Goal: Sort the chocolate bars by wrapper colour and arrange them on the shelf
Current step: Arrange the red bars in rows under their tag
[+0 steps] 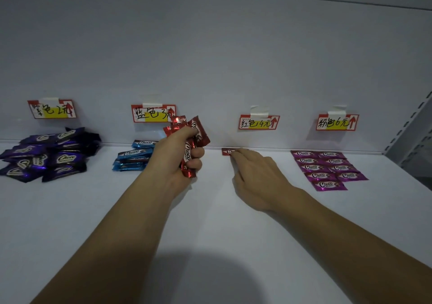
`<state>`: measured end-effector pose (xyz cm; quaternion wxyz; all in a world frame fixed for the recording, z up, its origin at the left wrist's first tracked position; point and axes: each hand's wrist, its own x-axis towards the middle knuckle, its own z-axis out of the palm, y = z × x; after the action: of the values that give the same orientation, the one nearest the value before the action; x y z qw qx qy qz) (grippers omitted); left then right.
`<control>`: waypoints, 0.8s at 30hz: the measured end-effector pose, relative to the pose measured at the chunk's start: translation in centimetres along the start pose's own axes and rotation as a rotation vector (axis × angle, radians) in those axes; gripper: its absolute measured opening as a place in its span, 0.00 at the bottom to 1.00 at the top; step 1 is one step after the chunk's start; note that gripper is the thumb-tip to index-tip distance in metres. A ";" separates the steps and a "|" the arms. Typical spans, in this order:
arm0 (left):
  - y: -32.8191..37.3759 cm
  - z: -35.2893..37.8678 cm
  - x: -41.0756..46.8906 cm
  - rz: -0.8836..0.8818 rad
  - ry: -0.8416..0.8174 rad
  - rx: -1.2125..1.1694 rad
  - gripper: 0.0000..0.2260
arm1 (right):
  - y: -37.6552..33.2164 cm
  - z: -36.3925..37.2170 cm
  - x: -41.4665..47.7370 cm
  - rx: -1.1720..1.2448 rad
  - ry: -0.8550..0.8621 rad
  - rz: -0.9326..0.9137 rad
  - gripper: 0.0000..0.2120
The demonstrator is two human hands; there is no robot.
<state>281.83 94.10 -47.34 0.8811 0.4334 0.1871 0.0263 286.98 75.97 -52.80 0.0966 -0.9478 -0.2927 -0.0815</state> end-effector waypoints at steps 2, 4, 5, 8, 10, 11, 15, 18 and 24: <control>0.0 -0.1 0.1 -0.013 0.020 0.036 0.03 | 0.1 -0.2 0.2 0.003 -0.028 0.012 0.23; -0.2 -0.1 0.0 -0.011 0.026 0.099 0.03 | 0.1 -0.4 0.3 0.004 -0.059 0.019 0.24; -0.4 -0.2 0.1 0.004 0.033 0.131 0.04 | 0.1 -0.3 0.4 0.002 -0.072 0.013 0.24; -0.9 -0.4 0.2 0.071 0.041 0.238 0.04 | 0.2 -0.2 0.3 0.123 0.010 -0.017 0.21; -1.3 -0.5 0.3 0.103 0.045 0.335 0.04 | -0.3 -0.9 0.3 0.453 0.216 0.008 0.16; -1.6 -0.4 0.3 0.120 0.044 0.370 0.05 | -0.5 -1.7 0.3 0.673 0.301 0.026 0.13; -2.8 0.4 -0.3 0.130 -0.027 0.436 0.08 | -1.2 -4.2 0.1 1.073 0.356 -0.042 0.09; -3.3 0.9 -0.8 0.093 -0.025 0.485 0.09 | 0.1 -4.5 0.5 0.994 0.394 0.032 0.13; -4.0 1.5 -0.4 -0.036 -0.086 0.250 0.09 | 5.9 -4.2 0.9 0.310 0.362 0.194 0.12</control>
<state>281.55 90.40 -49.48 0.8277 0.5374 0.1586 -0.0316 290.70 70.72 -49.37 0.2988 -0.9154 -0.1872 -0.1943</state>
